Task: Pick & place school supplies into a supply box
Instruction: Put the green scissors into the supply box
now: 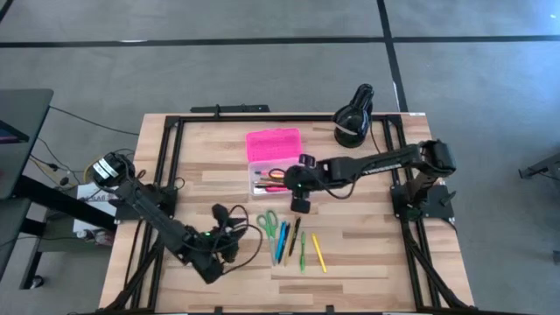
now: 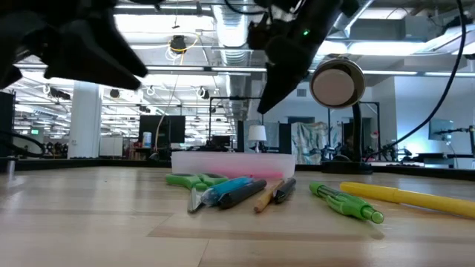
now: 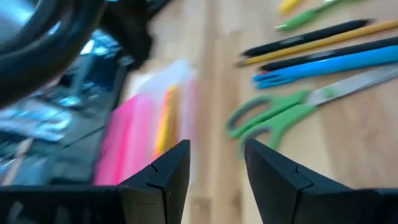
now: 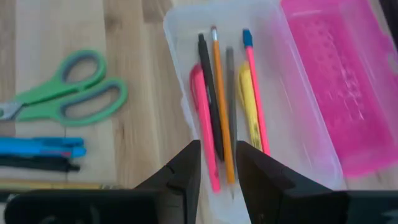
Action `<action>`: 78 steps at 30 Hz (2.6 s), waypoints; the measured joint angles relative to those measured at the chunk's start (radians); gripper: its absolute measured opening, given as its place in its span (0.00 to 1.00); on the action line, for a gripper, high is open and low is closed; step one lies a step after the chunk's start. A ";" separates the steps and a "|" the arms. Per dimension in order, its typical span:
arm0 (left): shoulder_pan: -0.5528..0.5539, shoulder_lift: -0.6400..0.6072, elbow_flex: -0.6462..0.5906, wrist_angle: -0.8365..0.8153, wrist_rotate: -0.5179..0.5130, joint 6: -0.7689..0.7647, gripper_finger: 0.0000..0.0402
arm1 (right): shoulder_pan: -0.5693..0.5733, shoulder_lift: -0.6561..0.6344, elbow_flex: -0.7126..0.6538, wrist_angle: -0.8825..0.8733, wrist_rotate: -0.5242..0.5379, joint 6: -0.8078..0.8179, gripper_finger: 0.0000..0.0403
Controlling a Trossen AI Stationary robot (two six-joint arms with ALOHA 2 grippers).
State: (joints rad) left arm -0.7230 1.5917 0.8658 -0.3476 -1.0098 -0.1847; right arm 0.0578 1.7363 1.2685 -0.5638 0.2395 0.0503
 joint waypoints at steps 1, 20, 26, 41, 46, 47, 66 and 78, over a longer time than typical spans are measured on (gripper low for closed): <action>0.023 0.000 0.000 0.048 0.054 0.068 0.37 | 0.013 -0.007 0.000 -0.019 0.013 0.015 0.24; 0.463 0.000 0.000 0.151 0.755 0.736 0.37 | 0.362 -0.024 -0.001 -0.324 0.243 0.381 0.24; 0.520 0.000 0.000 0.173 0.916 0.857 0.37 | 0.486 -0.024 -0.001 -0.326 0.336 0.537 0.24; 0.550 0.185 0.069 0.197 0.961 1.039 0.37 | 0.748 -0.023 -0.034 -0.377 0.550 0.915 0.23; 0.558 0.242 0.141 0.113 0.950 1.043 0.37 | 0.781 -0.023 -0.074 -0.380 0.556 1.004 0.23; 0.561 0.259 0.162 0.091 0.953 1.043 0.37 | 0.784 -0.023 -0.082 -0.378 0.558 1.019 0.23; 0.585 0.355 0.319 -0.242 1.049 0.860 0.37 | 0.826 -0.023 -0.181 -0.371 0.571 1.173 0.23; 0.530 0.353 0.317 -0.361 1.054 0.627 0.37 | 0.825 -0.023 -0.181 -0.372 0.573 1.160 0.23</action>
State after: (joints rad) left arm -0.1926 1.9446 1.1831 -0.7083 0.0445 0.4422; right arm 0.8829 1.7134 1.0874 -0.9358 0.8128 1.2107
